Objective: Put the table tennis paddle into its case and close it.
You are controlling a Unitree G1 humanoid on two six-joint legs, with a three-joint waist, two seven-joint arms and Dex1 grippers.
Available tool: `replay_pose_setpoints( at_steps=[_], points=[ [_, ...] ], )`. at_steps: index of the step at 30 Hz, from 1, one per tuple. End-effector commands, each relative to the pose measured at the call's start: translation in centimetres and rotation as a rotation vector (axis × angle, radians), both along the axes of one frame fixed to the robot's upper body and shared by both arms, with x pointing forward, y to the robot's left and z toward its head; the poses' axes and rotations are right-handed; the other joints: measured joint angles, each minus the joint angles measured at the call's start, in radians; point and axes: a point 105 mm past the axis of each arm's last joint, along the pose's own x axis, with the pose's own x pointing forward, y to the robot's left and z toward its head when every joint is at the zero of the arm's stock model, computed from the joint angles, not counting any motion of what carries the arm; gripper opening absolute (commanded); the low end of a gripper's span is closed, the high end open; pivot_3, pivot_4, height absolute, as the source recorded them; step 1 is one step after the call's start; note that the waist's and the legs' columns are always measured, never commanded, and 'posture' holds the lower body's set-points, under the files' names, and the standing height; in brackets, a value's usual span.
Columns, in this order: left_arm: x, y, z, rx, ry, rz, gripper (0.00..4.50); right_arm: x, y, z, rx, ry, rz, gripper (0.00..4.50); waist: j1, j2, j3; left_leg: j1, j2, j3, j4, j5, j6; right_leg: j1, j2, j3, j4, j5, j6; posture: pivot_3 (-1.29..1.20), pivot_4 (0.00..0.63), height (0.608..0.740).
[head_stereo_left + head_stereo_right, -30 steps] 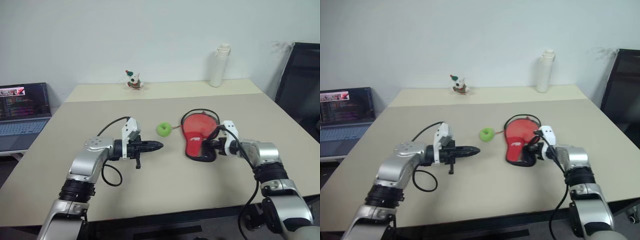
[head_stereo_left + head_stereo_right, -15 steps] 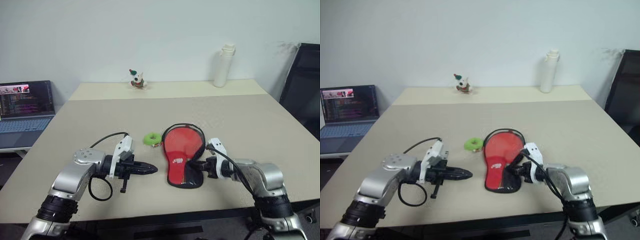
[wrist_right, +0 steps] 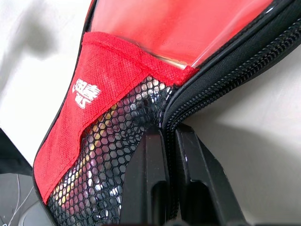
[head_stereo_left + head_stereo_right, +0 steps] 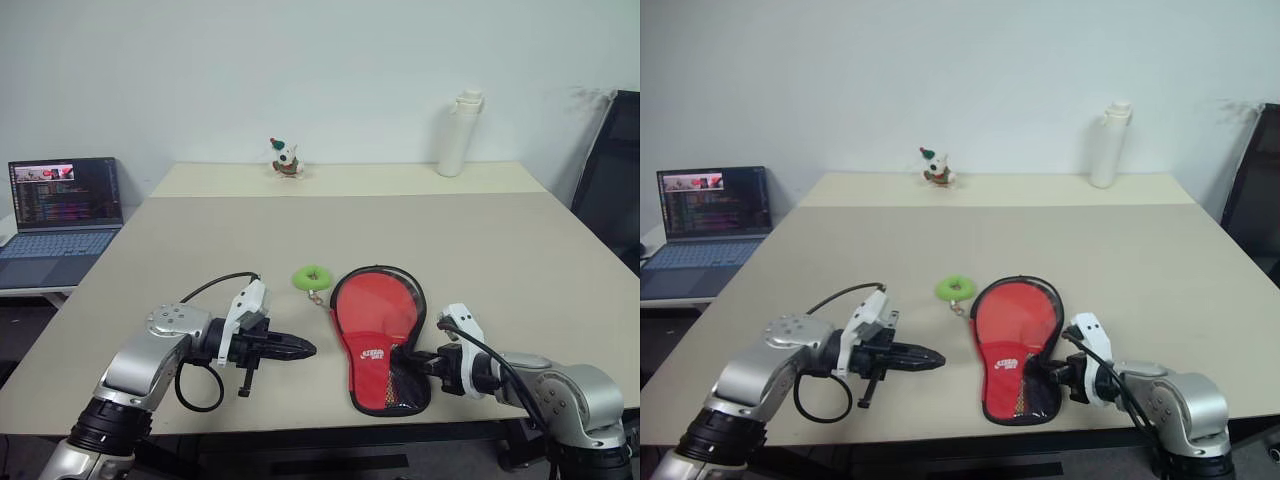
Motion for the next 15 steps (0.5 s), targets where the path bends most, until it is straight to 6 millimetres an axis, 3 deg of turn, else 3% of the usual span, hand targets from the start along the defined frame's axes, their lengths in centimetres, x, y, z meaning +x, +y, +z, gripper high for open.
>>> replay_pose_setpoints(
  at_steps=[1,15],
  points=[
    [-0.2,-0.1,0.7,-0.008,-0.025,-0.033,0.00,-1.1,0.0,-0.4,-0.013,0.036,0.022,0.03,0.000,0.000,0.000,0.000,0.000,0.000,0.000,0.000,0.000,0.000,0.000,0.000,0.000,0.000,0.000,0.00,0.150,0.740],
    [0.1,-0.1,0.2,-0.014,-0.030,-0.012,0.00,-0.3,-1.1,-0.2,-0.030,0.031,-0.035,0.03,0.001,0.000,0.000,0.000,-0.001,-0.001,0.000,0.000,0.000,0.001,-0.001,0.000,0.000,0.000,0.000,0.00,0.150,0.740]
  ],
)
